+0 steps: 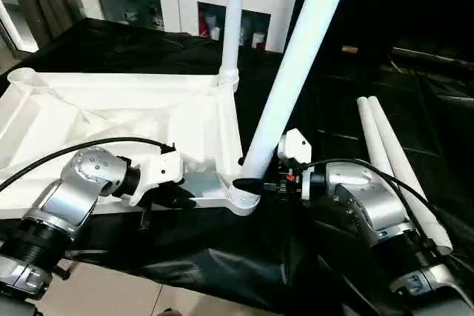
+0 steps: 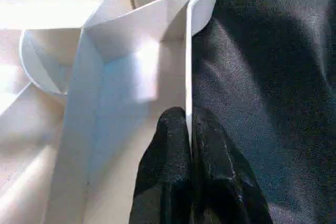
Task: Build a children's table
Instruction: Insert table leg to table base
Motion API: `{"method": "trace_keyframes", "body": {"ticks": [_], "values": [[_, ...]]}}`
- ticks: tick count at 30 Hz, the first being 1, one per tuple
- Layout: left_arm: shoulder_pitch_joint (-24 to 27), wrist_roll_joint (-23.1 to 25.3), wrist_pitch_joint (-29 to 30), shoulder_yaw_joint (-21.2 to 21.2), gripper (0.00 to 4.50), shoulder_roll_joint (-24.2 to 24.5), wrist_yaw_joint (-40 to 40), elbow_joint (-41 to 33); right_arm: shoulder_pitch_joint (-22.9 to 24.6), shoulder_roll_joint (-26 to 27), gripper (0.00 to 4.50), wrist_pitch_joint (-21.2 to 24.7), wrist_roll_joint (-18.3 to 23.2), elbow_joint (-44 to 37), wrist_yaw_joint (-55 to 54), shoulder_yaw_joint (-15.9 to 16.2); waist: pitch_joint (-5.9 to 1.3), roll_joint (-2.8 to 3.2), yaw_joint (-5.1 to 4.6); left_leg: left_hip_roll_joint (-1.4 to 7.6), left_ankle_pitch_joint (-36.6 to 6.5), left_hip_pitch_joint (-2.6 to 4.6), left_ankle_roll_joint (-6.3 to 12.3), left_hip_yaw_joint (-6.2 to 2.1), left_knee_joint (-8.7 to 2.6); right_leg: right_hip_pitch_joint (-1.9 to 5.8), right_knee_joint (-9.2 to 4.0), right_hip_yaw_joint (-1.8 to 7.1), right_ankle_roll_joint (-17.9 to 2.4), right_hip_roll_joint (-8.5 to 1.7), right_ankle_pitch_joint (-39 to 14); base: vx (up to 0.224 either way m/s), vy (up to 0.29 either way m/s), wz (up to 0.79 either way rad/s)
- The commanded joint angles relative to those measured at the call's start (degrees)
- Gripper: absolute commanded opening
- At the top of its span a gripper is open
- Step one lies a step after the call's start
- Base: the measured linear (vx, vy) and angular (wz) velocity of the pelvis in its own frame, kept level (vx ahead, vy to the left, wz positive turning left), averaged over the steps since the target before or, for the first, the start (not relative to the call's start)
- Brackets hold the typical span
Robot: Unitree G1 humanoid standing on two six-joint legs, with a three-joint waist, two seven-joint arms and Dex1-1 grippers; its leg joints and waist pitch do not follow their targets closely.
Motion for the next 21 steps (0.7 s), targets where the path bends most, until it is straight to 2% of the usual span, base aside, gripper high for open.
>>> {"method": "trace_keyframes", "body": {"ticks": [1, 3, 5, 6, 8, 13, 15, 16, 17, 19, 21], "values": [[-2.13, -1.73, -1.88, -0.85, 0.0, -2.6, -0.87, -3.44, 0.88, 1.9, 1.88, 1.16, -5.67, 4.22, -4.92, 3.98, -2.46, 0.94, 0.22, 1.83, -9.66, 0.64, 1.08, -0.45, -3.34, 1.43, -3.7, 2.95, -13.06, -4.72, 3.11, 0.0, 0.0, 0.0], [-2.12, -1.69, -1.45, -1.01, 0.0, -2.59, -1.21, -3.61, 0.92, 2.12, 1.88, 0.77, -5.78, 4.05, -4.65, 4.48, -2.38, 1.04, 0.28, 1.9, -10.96, 0.77, 0.58, -0.5, -3.47, 1.33, -3.92, 3.03, -12.76, -4.8, 0.41, 0.0, 0.0, 0.0], [-2.12, -1.58, -1.46, -1.05, 0.0, -2.62, -1.3, -3.62, 0.95, 2.02, 1.88, 0.41, -6.19, 3.93, -4.19, 5.16, -2.49, 1.11, 0.34, 1.93, -10.82, 0.85, 0.36, -0.49, -3.42, 1.32, -3.86, 3.12, -12.72, -4.78, 0.47, 0.0, 0.0, 0.0], [-2.15, -1.44, -1.69, -1.01, 0.0, -2.72, -1.14, -3.5, 0.96, 2.72, 1.88, 1.42, -5.13, 3.52, -4.03, 4.79, -2.58, 1.05, 0.28, 1.9, -10.09, 0.8, 0.41, -0.51, -3.39, 1.39, -3.7, 3.08, -12.8, -4.65, 1.82, 0.0, 0.0, 0.0], [-2.24, -1.27, -2.03, -0.89, 0.0, -2.97, -0.71, -3.13, 0.62, 4.45, 1.88, 3.06, -3.27, 3.88, -5.93, 2.85, -2.74, 0.88, 0.23, 1.83, -8.92, 0.76, 0.81, -0.51, -3.28, 1.46, -3.51, 3.04, -13.02, -4.56, 4.06, 0.0, 0.0, 0.0], [-2.0, -1.02, -2.17, -0.44, 0.0, -2.86, -0.43, -3.0, 0.23, 6.45, 1.88, 6.14, 1.07, 7.33, -12.76, -5.13, -2.83, 0.95, 0.25, 1.97, -9.85, 0.92, -0.03, -0.57, -3.4, 1.3, -3.55, 3.11, -13.27, -4.82, 1.57, 0.0, 0.0, 0.0], [-1.91, -1.02, -2.18, -0.31, 0.0, -2.77, -0.39, -3.04, 0.32, 6.5, 1.88, 6.81, 1.88, 7.46, -13.73, -6.41, -2.95, 0.98, 0.23, 1.92, -9.14, 0.95, -0.09, -0.53, -3.31, 1.31, -3.35, 3.11, -13.43, -4.65, 3.69, 0.0, 0.0, 0.0], [-1.66, -1.07, -2.16, -0.12, 0.0, -2.6, -0.34, -3.11, 0.94, 6.32, 1.88, 7.81, 3.7, 6.71, -14.59, -8.58, -3.05, 0.69, 0.23, 1.9, -8.53, 0.9, -0.01, -0.48, -3.24, 1.41, -3.28, 3.09, -13.42, -4.63, 4.65, 0.0, 0.0, 0.0], [-1.64, -1.07, -2.16, -0.1, 0.0, -2.59, -0.33, -3.12, 0.99, 6.32, 1.88, 7.93, 3.84, 6.62, -14.63, -8.72, -3.07, 0.86, 0.28, 1.85, -7.88, 0.89, 0.15, -0.5, -3.18, 1.43, -3.14, 3.12, -13.42, -4.61, 5.76, 0.0, 0.0, 0.0], [-1.18, -1.06, -2.11, 0.25, 0.0, -2.45, -0.3, -3.39, 1.97, 6.37, 1.88, 10.65, 6.65, 4.71, -15.51, -11.69, -3.14, 0.66, 0.41, 1.72, -6.42, 0.82, 1.05, -0.41, -2.99, 1.55, -2.98, 3.09, -13.39, -4.51, 9.16, 0.0, 0.0, 0.0], [-0.81, -0.99, -2.05, 0.52, 0.0, -2.47, -0.28, -3.54, 2.54, 6.49, 1.88, 12.38, 7.55, 3.79, -15.64, -13.23, -3.16, 0.66, 0.57, 1.76, -6.51, 0.79, 1.1, -0.42, -2.98, 1.56, -3.0, 3.03, -13.2, -4.62, 8.72, 0.0, 0.0, 0.0]]}}
